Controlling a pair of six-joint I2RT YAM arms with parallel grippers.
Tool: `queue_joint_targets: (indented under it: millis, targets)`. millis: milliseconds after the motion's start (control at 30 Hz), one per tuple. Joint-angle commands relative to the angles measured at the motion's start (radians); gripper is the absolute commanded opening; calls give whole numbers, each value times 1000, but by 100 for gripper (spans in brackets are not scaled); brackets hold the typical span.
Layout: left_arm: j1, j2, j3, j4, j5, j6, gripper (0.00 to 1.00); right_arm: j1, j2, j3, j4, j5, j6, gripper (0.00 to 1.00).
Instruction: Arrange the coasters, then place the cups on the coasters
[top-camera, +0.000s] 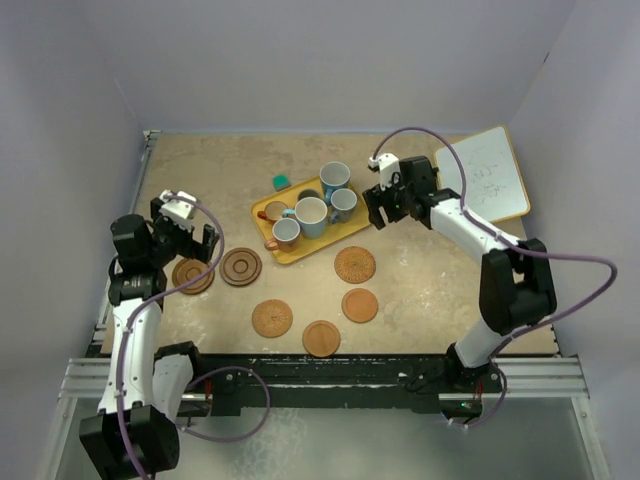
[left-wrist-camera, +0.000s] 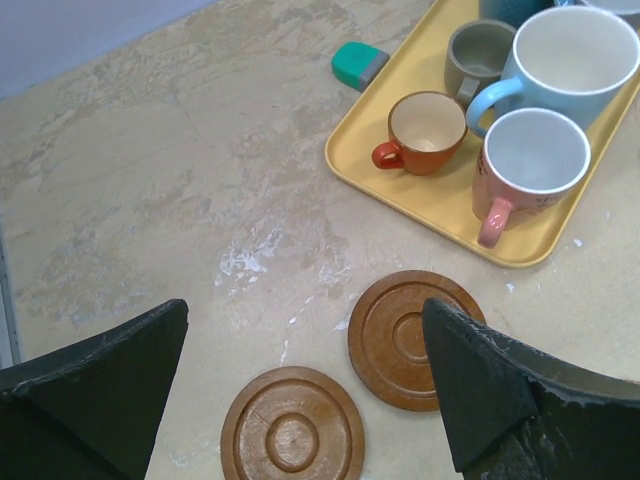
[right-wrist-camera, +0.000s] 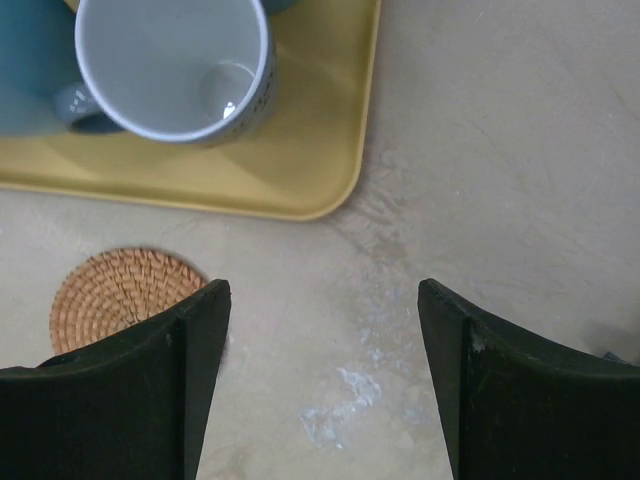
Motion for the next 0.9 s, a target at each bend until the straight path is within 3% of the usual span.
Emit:
queue_joint_targets:
  millis: [0,133,300,533,867]
  targets:
    - [-15,62,-30,58,82,165,96,1,82,101,18,4,101,77]
    - [-78,137,-66,89,86,298,96,0,159,146,-26,-33,150,75]
    - [-263,235,-109,157,-10,413,95,0,228,198,-69,-44,200,71]
    - [-405,370,-116,260,-62,468,95,-2,300,257,-94,-26,250,67]
    - [-562,505,-148,485,-171,416,99,-30,355,290,-99,-48,288,62]
